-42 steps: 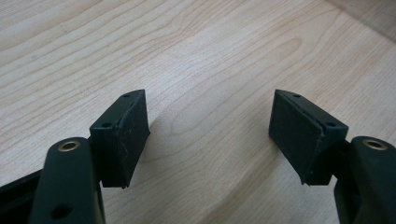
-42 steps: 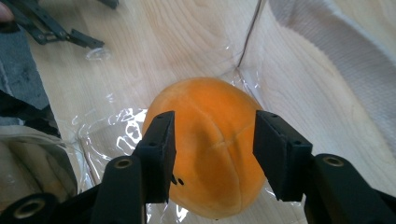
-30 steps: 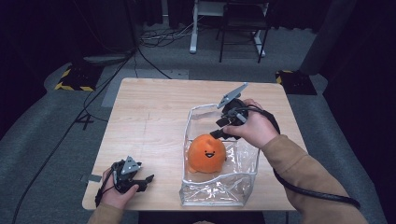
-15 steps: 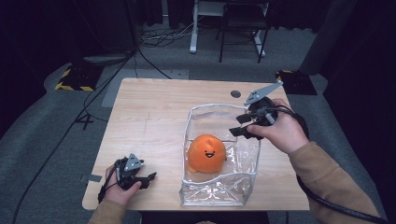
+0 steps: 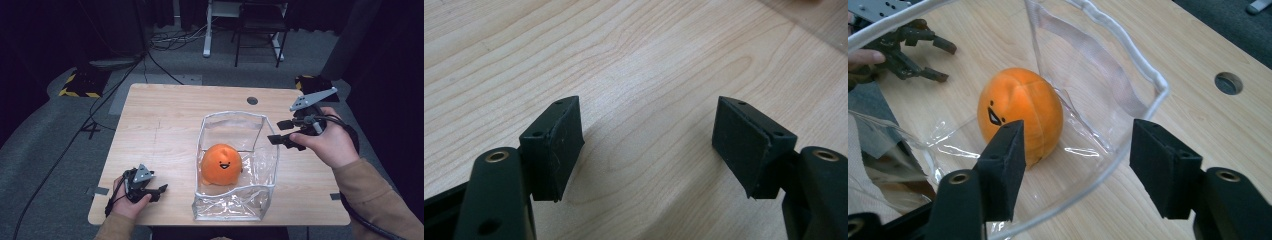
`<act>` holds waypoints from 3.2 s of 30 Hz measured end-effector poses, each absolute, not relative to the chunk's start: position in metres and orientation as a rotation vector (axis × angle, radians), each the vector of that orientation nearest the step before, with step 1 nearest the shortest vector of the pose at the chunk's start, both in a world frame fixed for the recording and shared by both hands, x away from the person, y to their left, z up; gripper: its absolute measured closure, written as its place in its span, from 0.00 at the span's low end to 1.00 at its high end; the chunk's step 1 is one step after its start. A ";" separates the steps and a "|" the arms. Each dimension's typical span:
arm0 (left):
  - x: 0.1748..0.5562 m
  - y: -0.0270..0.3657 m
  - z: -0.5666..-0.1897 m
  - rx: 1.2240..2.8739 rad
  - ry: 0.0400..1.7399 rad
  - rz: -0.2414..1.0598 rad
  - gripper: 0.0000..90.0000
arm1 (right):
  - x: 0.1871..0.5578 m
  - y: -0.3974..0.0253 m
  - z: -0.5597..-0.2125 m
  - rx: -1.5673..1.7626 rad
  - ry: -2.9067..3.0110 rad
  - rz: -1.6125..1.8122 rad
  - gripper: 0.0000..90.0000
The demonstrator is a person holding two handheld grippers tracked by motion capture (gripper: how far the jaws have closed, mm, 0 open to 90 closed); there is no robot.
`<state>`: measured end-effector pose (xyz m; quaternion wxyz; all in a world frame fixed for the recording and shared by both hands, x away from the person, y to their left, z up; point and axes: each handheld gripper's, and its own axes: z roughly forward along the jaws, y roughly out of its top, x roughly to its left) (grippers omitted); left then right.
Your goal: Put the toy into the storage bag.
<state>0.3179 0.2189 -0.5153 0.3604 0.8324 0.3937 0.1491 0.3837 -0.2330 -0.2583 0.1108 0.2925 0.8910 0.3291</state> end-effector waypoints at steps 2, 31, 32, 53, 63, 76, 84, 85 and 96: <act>0.319 0.219 -0.515 2.152 1.009 0.388 0.32 | 0.383 -0.241 -0.259 0.870 2.603 0.976 0.41; 0.320 0.219 -0.515 2.157 1.005 0.390 0.32 | 0.384 -0.323 -0.342 1.100 2.538 0.934 0.29; 0.319 0.219 -0.515 2.156 1.005 0.390 0.32 | 0.384 -0.325 -0.347 1.110 2.538 0.927 0.29; 0.319 0.219 -0.515 2.155 1.005 0.389 0.32 | 0.369 -0.350 -0.429 1.240 2.540 0.852 0.20; 0.319 0.219 -0.515 2.156 1.006 0.390 0.32 | 0.359 -0.357 -0.470 1.288 2.462 0.905 0.20; 0.319 0.219 -0.515 2.156 1.006 0.391 0.32 | 0.341 -0.355 -0.502 1.255 2.315 0.960 0.19; 0.319 0.219 -0.515 2.156 1.006 0.391 0.32 | 0.339 -0.349 -0.510 1.210 2.263 0.972 0.08; 0.319 0.219 -0.515 2.157 1.005 0.392 0.32 | 0.339 -0.349 -0.511 1.202 2.274 0.972 0.07; 0.319 0.219 -0.515 2.157 1.005 0.392 0.32 | 0.342 -0.348 -0.511 1.234 2.266 0.943 0.00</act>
